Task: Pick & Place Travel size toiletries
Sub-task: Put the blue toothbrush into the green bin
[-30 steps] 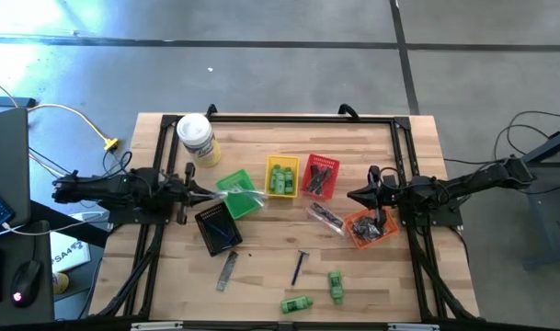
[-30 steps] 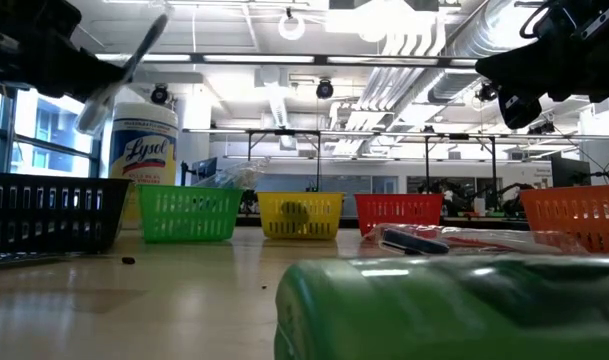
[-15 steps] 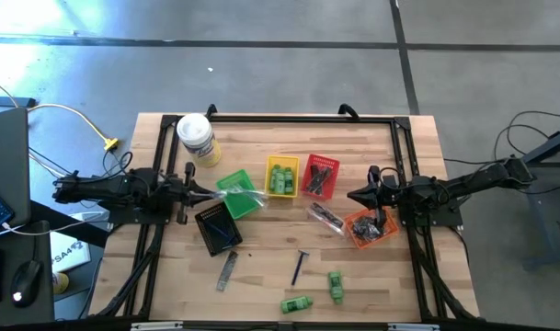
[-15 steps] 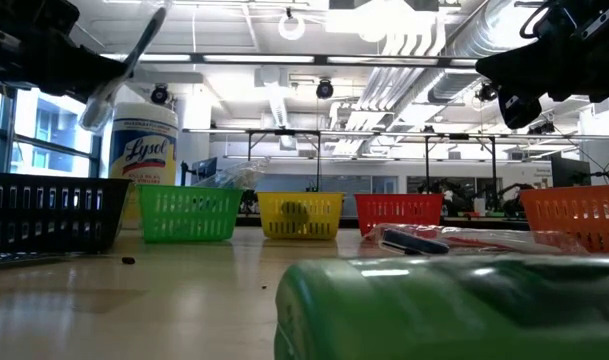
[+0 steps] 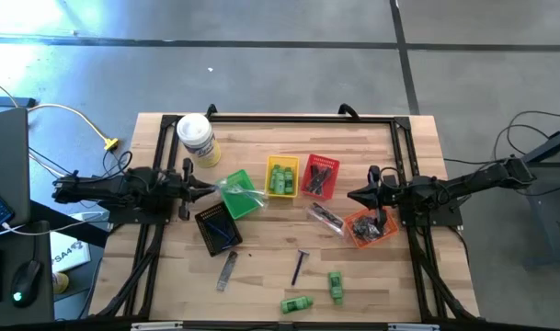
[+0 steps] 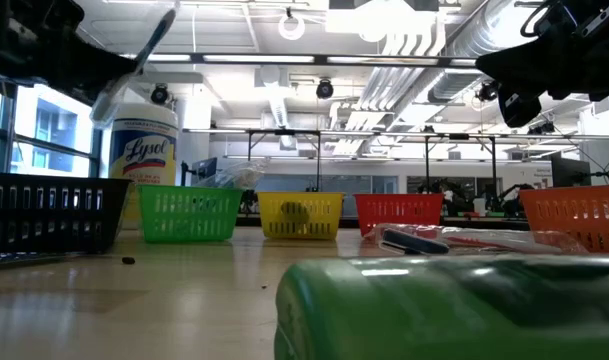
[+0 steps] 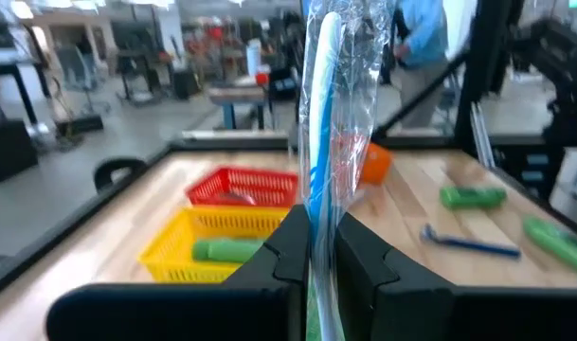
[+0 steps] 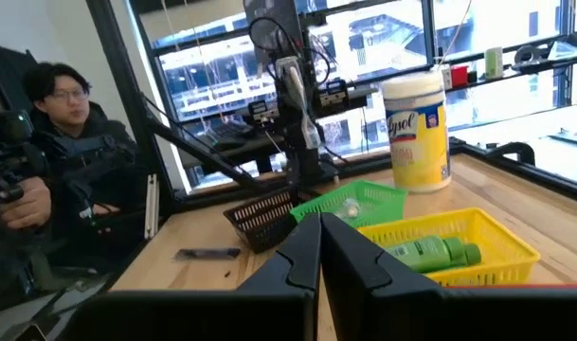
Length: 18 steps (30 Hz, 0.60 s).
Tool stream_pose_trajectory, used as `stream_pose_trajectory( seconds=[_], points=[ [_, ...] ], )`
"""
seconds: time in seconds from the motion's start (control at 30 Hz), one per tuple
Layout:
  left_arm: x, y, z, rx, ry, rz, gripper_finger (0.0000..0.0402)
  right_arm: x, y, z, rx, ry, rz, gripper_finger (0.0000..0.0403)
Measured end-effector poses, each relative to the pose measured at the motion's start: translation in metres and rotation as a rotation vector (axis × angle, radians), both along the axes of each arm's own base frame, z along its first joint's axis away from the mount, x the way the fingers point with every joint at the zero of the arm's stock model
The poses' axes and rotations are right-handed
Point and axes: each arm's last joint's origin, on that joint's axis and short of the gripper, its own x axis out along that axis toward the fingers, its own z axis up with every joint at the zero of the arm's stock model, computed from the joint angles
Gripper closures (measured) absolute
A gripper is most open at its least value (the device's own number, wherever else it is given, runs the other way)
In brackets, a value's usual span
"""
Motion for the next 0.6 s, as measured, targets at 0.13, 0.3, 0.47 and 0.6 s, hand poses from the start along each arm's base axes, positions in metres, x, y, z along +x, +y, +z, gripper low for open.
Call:
stream_pose_trajectory(
  seconds=[0.13,0.3,0.47,0.6],
  points=[
    [0.002,0.000,0.010,0.024,-0.024,-0.001,0.0382,0.000,0.000,0.003,-0.002,-0.026,-0.004,0.0399],
    [0.011,-0.001,0.022,0.078,0.029,0.000,0.0382,-0.001,0.000,0.005,-0.013,-0.049,-0.005,0.0399],
    [0.023,-0.001,0.027,0.132,0.107,0.007,0.0382,-0.001,0.000,0.006,-0.014,-0.061,-0.006,0.0399],
    [0.032,-0.002,0.025,0.163,0.147,0.009,0.0382,-0.001,0.000,0.006,-0.014,-0.060,-0.006,0.0399]
  ],
)
